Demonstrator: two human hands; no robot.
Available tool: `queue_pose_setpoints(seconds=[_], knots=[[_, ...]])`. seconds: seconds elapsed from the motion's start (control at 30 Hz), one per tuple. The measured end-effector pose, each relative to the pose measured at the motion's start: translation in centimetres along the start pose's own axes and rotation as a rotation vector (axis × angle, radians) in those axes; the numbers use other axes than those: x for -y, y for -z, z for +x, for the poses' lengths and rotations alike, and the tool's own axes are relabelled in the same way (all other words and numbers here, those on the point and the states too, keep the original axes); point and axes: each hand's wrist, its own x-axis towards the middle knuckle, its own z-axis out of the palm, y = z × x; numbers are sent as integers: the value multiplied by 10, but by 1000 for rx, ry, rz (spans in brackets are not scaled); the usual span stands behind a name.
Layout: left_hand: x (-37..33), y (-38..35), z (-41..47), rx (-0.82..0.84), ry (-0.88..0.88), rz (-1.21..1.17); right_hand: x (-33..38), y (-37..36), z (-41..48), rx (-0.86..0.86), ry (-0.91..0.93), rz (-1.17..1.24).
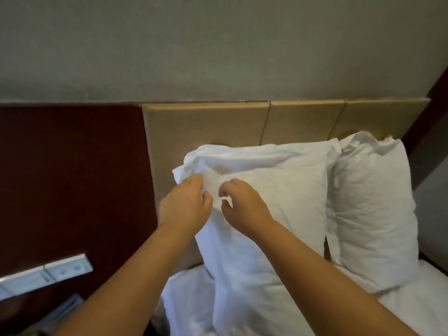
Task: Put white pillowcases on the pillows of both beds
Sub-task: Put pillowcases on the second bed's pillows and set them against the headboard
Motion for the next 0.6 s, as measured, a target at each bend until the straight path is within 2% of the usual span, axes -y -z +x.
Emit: queue_pose_setpoints(seconds=[0.13,0.3,0.47,0.6], knots=[[20,-65,-64,323,90,13,-29,-62,-87,105,-133,24],[62,-152,-166,687,211,77,-58,-144,-202,339,-365,41],[102,-213,-239,880,200,171,-80,-197,-268,570,-509,-11],[125,-257,-276,983,201,199,-88,-237,-299,710,-432,-77]])
